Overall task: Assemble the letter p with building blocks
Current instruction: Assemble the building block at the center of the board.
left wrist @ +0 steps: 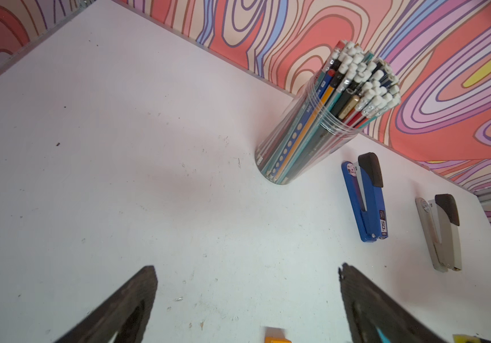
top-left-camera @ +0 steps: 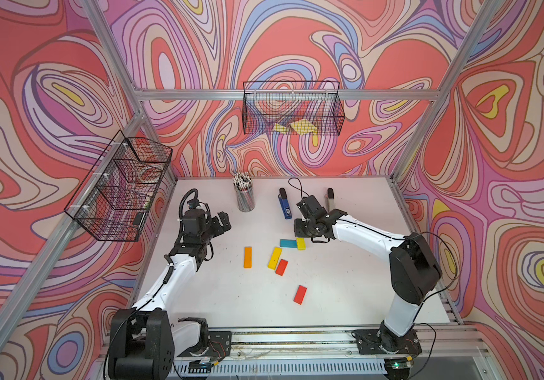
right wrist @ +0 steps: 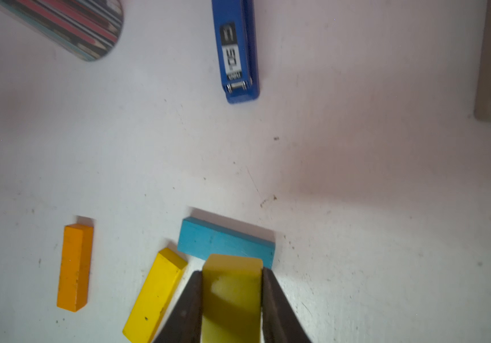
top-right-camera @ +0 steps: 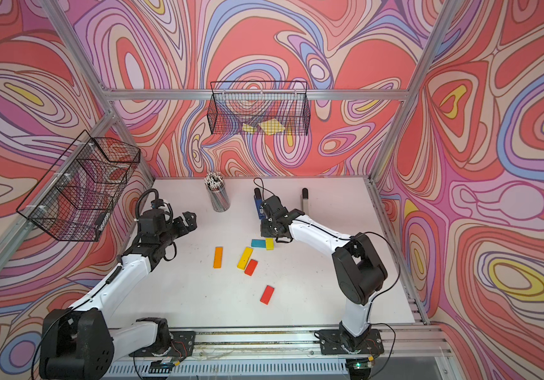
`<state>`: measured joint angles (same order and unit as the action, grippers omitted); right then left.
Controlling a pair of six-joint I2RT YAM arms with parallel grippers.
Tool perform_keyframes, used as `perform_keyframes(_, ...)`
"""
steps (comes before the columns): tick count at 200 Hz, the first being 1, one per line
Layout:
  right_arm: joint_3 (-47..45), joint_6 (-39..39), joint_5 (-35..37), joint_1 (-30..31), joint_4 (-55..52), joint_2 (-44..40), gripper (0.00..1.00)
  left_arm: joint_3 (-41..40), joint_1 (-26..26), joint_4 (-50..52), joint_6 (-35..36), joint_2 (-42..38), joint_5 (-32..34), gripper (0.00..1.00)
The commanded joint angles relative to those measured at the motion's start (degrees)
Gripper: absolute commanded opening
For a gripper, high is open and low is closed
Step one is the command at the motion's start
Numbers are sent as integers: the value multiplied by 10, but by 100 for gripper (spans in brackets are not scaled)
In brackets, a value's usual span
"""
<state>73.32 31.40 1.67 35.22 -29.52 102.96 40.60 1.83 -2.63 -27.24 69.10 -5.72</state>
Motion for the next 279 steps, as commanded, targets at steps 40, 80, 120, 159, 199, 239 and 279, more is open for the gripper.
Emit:
perform_keyframes(40, -74, 30, -26, -23, 45, 16, 24, 8, -2, -20, -14, 18, -45, 99)
perform_keyframes(80, -78, 27, -25, -24, 52, 37, 24, 3, -2, -18, -13, 17, -39, 99)
perform_keyframes(120, -71, 19, -9, -25, 52, 50, 26, -3, -2, -20, -14, 16, -35, 99)
perform_keyframes(159, -73, 13, -7, -25, 56, 50, 55, -3, -2, -20, -14, 16, -34, 99)
perform_keyframes(199, -87, 7, -3, -25, 41, 18, 61, -6, -2, -18, -13, 13, -30, 99)
perform_keyframes(239, -98, -3, 28, 17, 21, -38, 60, -10, -2, -11, -14, 7, -33, 99)
perform_keyframes(279, -68, -19, -17, 72, 2, -55, 58, -17, -2, -8, -16, 2, -33, 99)
